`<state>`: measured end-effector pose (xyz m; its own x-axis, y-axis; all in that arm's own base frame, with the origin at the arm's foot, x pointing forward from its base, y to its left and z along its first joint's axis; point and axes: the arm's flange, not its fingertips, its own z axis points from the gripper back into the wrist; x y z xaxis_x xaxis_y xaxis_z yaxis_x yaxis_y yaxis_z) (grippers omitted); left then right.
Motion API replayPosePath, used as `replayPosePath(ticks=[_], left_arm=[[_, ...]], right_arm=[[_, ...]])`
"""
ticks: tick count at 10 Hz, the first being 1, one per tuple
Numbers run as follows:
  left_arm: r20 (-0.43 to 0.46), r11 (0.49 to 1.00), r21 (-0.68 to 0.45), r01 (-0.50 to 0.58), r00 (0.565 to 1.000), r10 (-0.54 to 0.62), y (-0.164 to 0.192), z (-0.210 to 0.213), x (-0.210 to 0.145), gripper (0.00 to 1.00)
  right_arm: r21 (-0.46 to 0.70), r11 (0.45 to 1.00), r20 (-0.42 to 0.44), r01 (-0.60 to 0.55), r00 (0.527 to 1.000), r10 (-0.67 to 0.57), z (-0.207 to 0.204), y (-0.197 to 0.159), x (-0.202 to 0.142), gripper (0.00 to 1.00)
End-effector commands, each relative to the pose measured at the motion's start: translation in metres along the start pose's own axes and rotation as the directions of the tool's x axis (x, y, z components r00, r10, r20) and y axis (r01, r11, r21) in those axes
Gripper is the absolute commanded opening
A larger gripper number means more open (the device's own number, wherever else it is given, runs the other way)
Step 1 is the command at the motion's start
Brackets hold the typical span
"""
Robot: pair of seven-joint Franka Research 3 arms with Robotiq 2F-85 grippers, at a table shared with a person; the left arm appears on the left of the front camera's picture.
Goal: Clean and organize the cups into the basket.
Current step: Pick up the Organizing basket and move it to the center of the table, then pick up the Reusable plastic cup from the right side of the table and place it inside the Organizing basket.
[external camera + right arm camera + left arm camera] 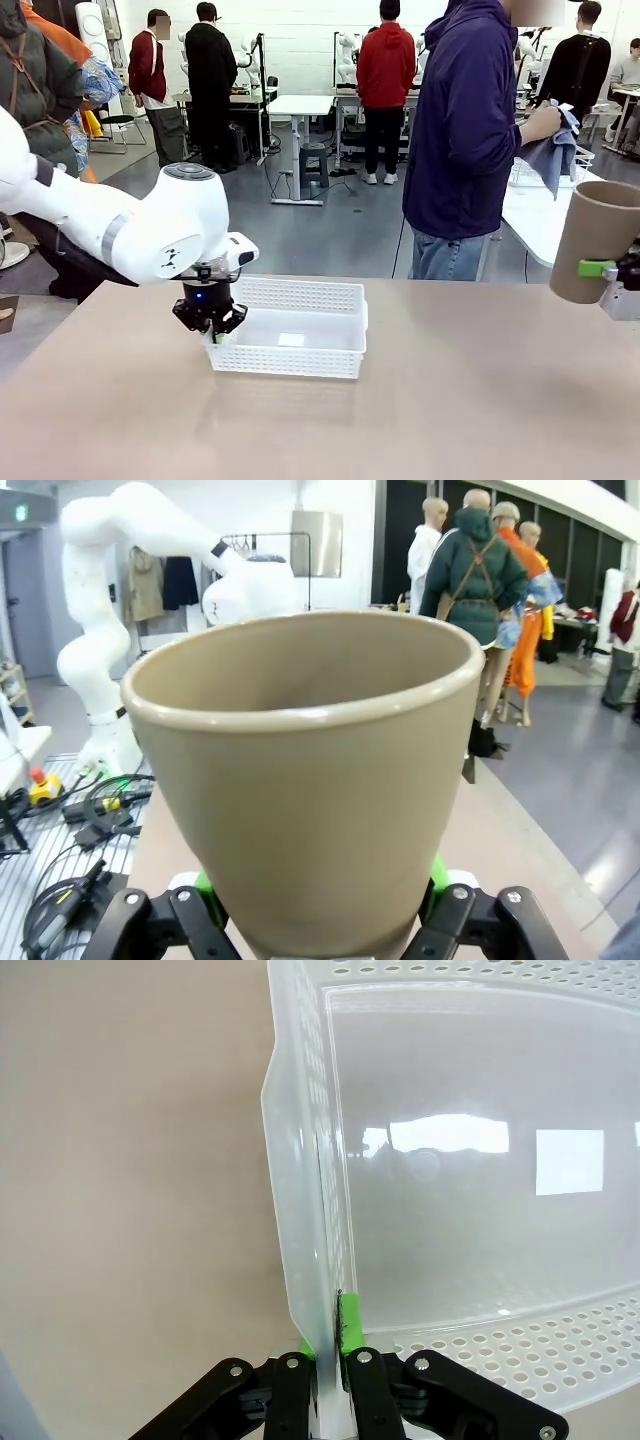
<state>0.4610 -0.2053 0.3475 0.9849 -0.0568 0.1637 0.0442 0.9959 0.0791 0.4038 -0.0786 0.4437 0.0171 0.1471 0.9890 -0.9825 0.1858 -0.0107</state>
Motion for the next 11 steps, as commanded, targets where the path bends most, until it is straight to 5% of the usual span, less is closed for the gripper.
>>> replayPosePath(ticks=[1, 7, 10, 11], left_arm=[[0.007, 0.999, 0.033, -0.011, 1.000, 0.011, -0.030, -0.001, 0.010, 0.00], [-0.022, 0.999, -0.034, -0.008, 1.000, 0.007, -0.110, 0.002, 0.021, 0.00], [-0.022, 0.999, -0.044, 0.006, 1.000, -0.007, -0.089, 0.000, 0.017, 0.00], [-0.018, 0.998, -0.053, 0.030, 0.999, -0.031, -0.109, 0.003, 0.016, 0.00]], right_arm=[[-0.041, 0.999, 0.003, 0.035, 0.999, -0.035, 0.007, 0.006, 0.007, 0.00], [0.000, 1.000, 0.000, 0.000, 1.000, 0.000, 0.000, 0.000, 0.000, 0.00], [0.000, 1.000, 0.000, 0.000, 1.000, 0.000, 0.000, 0.000, 0.000, 0.00], [0.000, 1.000, 0.000, 0.000, 1.000, 0.000, 0.000, 0.000, 0.000, 0.00]])
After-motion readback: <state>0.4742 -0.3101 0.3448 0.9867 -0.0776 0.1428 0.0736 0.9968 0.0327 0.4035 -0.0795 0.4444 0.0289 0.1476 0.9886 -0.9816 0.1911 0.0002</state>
